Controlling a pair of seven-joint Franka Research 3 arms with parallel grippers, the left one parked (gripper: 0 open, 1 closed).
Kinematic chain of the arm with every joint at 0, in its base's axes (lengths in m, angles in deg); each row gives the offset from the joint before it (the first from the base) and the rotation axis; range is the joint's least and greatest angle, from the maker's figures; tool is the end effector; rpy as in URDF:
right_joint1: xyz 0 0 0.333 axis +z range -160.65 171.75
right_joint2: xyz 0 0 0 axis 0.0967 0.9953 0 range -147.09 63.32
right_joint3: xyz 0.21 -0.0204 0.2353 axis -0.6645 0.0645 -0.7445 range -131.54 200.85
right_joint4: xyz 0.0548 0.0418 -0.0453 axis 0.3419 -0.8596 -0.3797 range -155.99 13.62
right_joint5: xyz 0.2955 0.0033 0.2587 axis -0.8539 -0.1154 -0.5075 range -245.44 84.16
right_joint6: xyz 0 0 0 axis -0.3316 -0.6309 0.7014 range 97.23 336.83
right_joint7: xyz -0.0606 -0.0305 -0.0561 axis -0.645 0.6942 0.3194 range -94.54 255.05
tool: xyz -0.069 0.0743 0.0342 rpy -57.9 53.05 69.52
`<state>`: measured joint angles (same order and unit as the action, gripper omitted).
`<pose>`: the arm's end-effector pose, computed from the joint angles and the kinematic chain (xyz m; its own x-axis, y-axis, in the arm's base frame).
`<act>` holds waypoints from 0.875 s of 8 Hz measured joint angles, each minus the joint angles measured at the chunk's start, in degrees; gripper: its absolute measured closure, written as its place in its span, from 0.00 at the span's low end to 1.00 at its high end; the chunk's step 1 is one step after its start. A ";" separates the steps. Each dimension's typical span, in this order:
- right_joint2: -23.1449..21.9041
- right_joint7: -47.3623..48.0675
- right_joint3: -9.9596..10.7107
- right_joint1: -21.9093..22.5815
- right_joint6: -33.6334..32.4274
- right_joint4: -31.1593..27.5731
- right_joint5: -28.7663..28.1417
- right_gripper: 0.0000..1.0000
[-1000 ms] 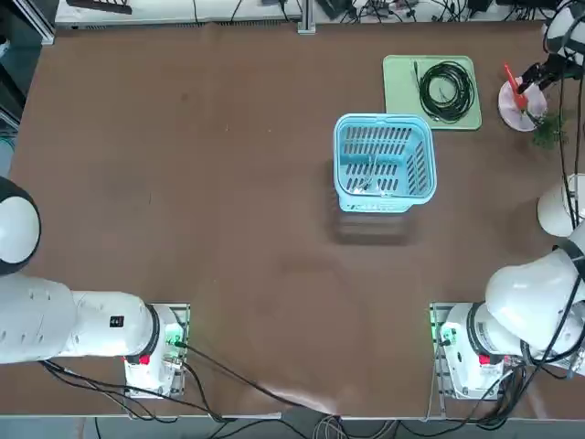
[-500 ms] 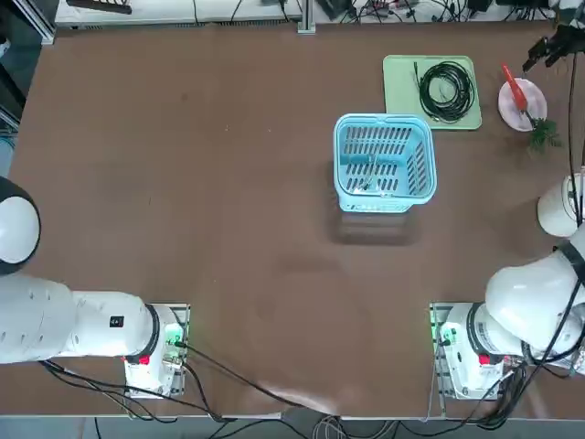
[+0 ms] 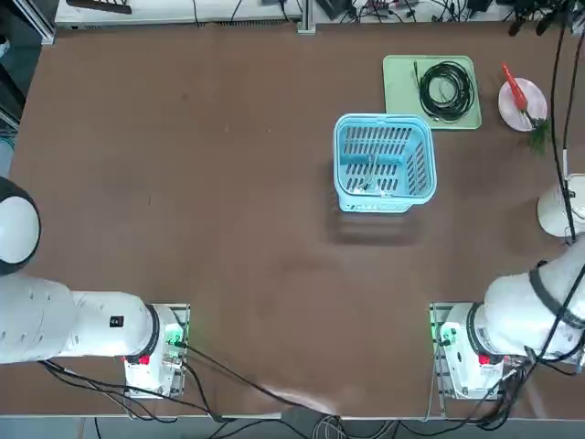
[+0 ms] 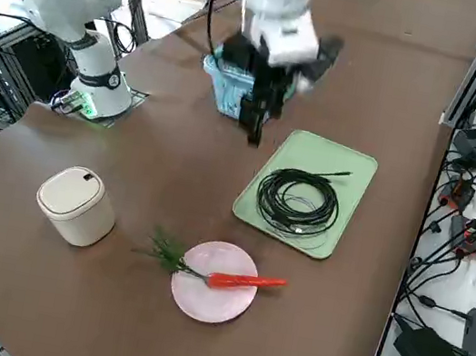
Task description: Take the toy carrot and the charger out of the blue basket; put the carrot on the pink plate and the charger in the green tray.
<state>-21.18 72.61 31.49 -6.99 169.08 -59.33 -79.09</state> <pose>0.6529 -0.1159 0.5000 0.9979 -0.0290 -0.0574 -0.0290 -0.9996 -0.0007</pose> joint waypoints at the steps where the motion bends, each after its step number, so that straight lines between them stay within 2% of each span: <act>1: -2.84 7.94 -0.08 5.03 -3.68 -0.83 1.16 0.00; 3: -8.75 21.49 -0.32 13.92 -3.40 -8.09 1.97 0.00; 5: -15.31 32.23 -0.43 21.80 5.04 -21.40 2.08 0.00; 7: -18.77 45.27 -0.52 31.26 13.25 -31.88 2.97 0.00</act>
<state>-39.96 117.88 30.97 24.26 182.33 -91.22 -76.11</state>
